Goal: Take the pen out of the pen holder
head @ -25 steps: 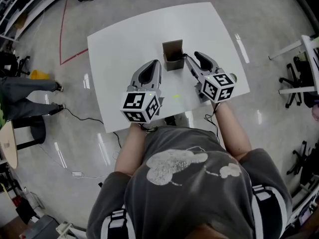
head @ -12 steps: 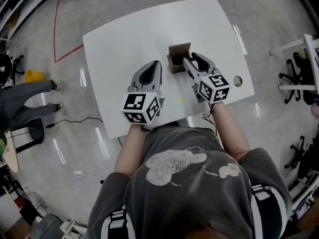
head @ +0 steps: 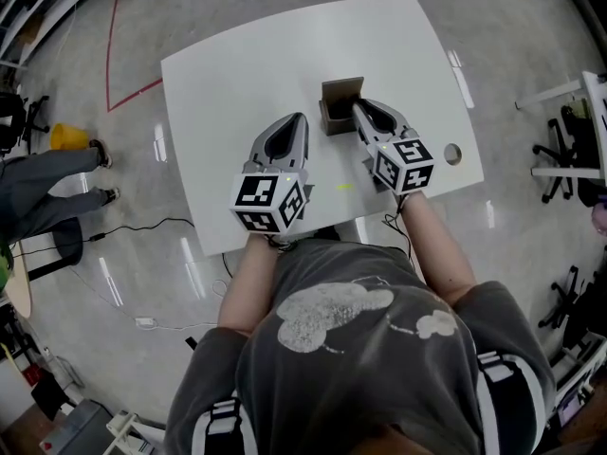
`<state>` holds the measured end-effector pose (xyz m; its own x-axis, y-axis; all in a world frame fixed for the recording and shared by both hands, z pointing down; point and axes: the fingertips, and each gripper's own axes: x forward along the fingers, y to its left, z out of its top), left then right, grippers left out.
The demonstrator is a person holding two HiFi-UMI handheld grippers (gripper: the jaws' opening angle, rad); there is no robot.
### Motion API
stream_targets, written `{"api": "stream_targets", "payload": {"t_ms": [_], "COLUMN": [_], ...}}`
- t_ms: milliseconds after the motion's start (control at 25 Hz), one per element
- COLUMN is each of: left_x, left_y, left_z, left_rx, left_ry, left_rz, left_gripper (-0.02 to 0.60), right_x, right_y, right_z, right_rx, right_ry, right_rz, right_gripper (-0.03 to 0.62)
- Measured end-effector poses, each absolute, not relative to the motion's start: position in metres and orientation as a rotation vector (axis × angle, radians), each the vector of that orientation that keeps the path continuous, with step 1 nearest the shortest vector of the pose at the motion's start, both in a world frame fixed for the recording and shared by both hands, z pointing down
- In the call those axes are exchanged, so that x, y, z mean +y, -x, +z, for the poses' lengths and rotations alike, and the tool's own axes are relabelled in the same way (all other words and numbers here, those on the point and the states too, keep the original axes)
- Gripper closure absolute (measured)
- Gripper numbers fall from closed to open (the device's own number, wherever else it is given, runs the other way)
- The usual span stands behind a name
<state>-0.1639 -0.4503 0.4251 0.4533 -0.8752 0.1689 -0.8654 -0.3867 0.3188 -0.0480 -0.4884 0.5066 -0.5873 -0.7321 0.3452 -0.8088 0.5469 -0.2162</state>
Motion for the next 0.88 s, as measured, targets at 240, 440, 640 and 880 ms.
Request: {"api": "stream_targets", "payload": {"t_ms": [240,440,640,880], "left_x": [-0.429,-0.409,-0.378,-0.319], "left_y": [0.159,0.15,0.134,0.107], "left_z": [0.417,0.405,0.389,0.382], "left_rx": [-1.508,-1.543,-1.577,-1.604], "left_ry": [-2.353,-2.362,-2.378,-2.377], "left_rz": [-0.033,-0.043,-0.064,-0.086], "left_gripper": [0.574,0.574,0.574,0.574], "right_x": [-0.484,-0.468,-0.439,-0.38], "right_y": [0.042,0.027,0.006,-0.018], "right_z": [0.474,0.43,0.39,0.38], "right_rx": [-2.658,-2.759,-2.843,-2.874], "right_ry": [-1.307,-1.331,-1.339,-1.301], "right_rz": [0.473,0.419,0.361,0.322], "right_gripper": [0.536,0.537,0.539,0.539]}}
